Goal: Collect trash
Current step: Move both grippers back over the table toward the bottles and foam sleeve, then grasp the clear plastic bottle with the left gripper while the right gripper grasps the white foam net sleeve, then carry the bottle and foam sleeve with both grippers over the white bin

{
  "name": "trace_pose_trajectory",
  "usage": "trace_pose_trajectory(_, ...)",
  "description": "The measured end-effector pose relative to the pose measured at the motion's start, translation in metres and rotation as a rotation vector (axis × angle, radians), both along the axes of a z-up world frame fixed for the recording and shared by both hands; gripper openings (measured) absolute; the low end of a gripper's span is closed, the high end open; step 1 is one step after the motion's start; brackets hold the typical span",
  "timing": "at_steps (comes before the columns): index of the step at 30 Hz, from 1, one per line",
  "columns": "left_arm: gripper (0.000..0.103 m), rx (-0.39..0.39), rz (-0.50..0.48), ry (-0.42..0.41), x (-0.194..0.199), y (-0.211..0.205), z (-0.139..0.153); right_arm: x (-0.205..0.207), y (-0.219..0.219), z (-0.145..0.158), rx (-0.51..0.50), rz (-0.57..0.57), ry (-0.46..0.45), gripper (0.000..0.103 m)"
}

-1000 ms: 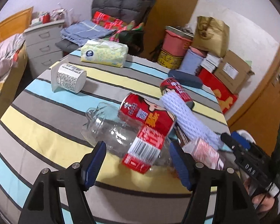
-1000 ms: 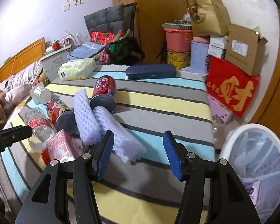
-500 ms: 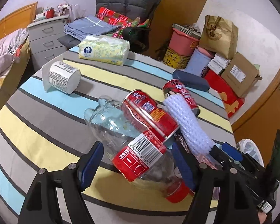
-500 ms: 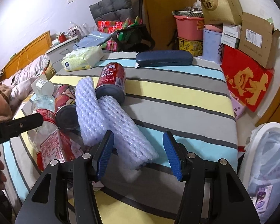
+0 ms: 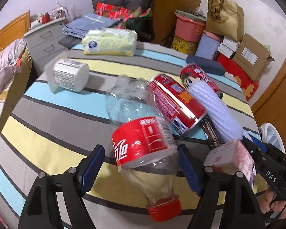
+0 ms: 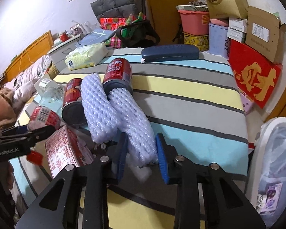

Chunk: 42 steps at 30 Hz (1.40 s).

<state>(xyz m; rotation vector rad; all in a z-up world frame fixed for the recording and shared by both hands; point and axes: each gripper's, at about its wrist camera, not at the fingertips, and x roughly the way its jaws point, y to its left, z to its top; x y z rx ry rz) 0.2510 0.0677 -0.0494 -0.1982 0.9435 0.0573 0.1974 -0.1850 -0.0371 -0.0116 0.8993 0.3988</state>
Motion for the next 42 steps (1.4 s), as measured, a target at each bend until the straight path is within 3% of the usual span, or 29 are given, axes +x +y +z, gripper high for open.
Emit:
trace_pose_trajectory(8, 0.078, 0.046, 0.007, -0.026, 0.002, 0.009, 0.005, -0.006, -0.008, 0.004, -0.070, -0.092, 0.005, 0.030)
trace_pose_trajectory(14, 0.078, 0.039, 0.009, -0.025, 0.010, 0.017, 0.007, -0.002, 0.003, 0.003, -0.176, -0.031, -0.018, 0.054)
trace_pose_trajectory(20, 0.078, -0.041, 0.020, 0.010, 0.021, 0.026, -0.002, 0.018, 0.003, -0.006, -0.133, -0.036, 0.027, 0.055)
trace_pose_trajectory(24, 0.076, -0.054, 0.021, 0.002, 0.022, 0.028, -0.007, 0.017, 0.003, -0.010, -0.129, -0.052, 0.024, 0.055)
trace_pose_trajectory(26, 0.067, -0.075, 0.022, 0.004, 0.024, 0.029, -0.008, 0.016, 0.001, -0.009, -0.113, -0.060, 0.024, 0.052)
trace_pose_trajectory(31, 0.065, -0.063, -0.005, -0.010, 0.023, 0.021, -0.007, 0.013, 0.001, -0.009, -0.079, -0.060, 0.020, 0.029)
trace_pose_trajectory(42, 0.065, -0.055, -0.037, -0.050, 0.001, 0.006, 0.007, -0.001, -0.009, 0.002, -0.017, -0.104, -0.024, 0.024)
